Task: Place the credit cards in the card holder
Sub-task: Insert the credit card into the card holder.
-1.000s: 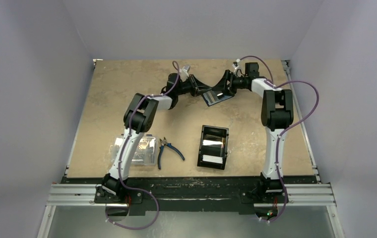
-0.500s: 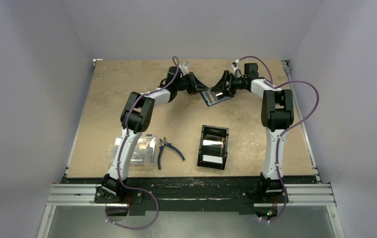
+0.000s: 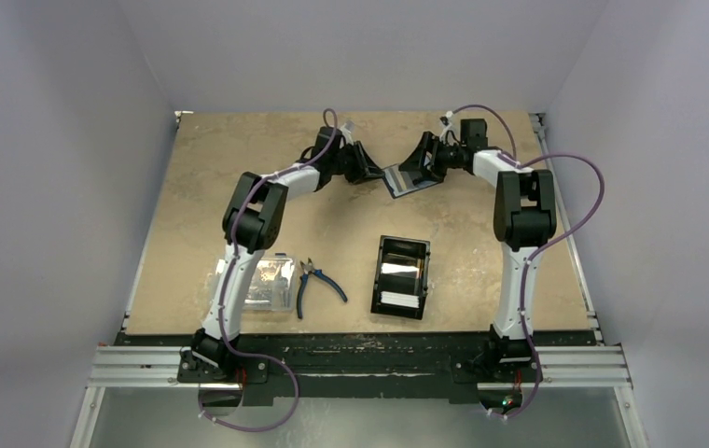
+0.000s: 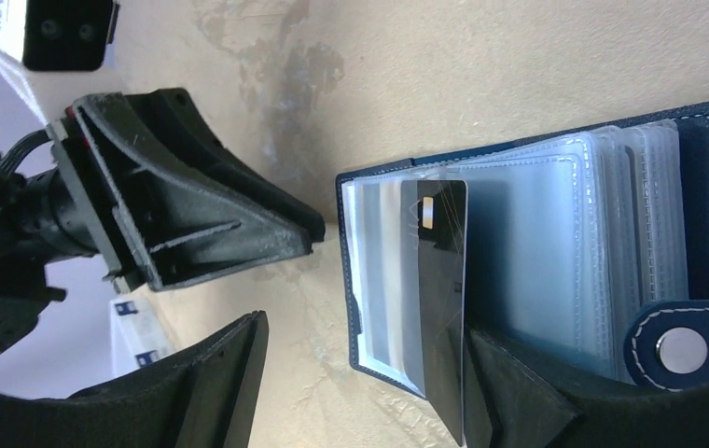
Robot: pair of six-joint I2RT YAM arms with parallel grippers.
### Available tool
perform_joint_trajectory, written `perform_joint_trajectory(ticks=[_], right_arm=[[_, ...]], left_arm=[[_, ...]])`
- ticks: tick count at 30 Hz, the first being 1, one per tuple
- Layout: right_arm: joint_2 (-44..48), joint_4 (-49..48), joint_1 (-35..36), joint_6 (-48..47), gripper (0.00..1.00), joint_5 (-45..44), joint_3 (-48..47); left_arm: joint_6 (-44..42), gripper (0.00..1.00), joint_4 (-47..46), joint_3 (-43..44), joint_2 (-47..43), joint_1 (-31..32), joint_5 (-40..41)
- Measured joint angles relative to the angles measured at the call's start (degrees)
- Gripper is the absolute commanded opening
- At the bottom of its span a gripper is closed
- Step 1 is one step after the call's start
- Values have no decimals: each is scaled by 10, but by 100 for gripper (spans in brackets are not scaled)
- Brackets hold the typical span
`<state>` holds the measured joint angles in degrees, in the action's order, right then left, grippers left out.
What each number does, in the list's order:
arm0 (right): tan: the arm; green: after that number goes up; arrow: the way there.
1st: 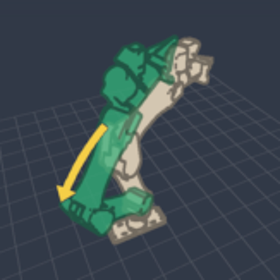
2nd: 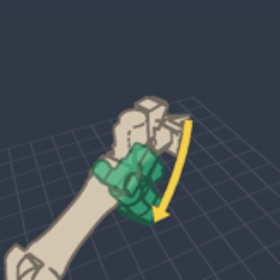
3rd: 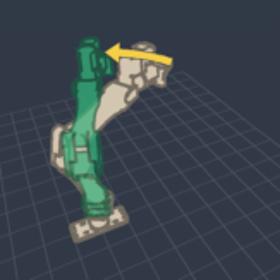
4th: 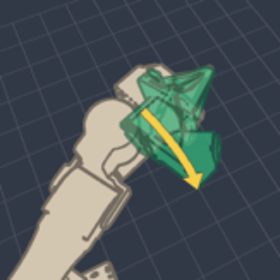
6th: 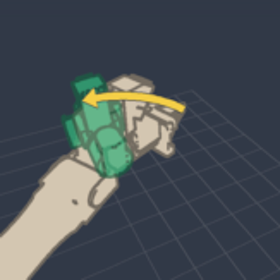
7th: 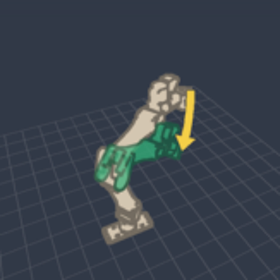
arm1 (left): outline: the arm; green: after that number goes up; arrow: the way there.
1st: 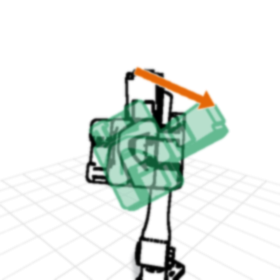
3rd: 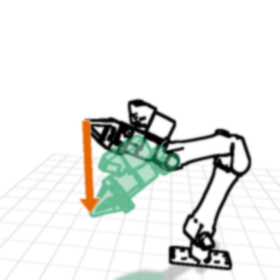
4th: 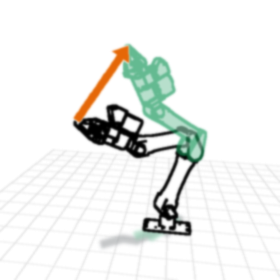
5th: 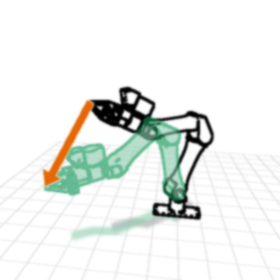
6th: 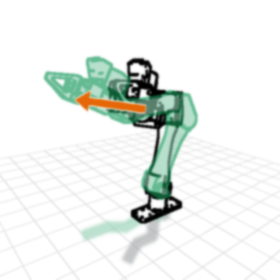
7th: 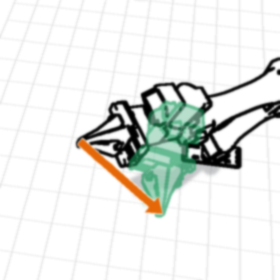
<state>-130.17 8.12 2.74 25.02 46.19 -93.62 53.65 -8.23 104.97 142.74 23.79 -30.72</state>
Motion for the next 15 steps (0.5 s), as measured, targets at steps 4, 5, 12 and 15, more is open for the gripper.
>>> perform_joint_trajectory(ticks=[4, 5, 12, 15], right_arm=[[2, 40, 3, -35, 79, -35, -21], [3, 47, 3, -44, 79, -43, -24], [9, 120, 23, -130, 85, -115, -64], [11, 125, 33, -158, 85, -143, -68]], left_arm=[[-9, 21, 9, -17, -8, 12, 8], [-11, 21, 12, -22, -10, 14, 10], [-18, 22, 20, -30, -17, 22, 12], [-20, 23, 20, -30, -17, 21, 12]])
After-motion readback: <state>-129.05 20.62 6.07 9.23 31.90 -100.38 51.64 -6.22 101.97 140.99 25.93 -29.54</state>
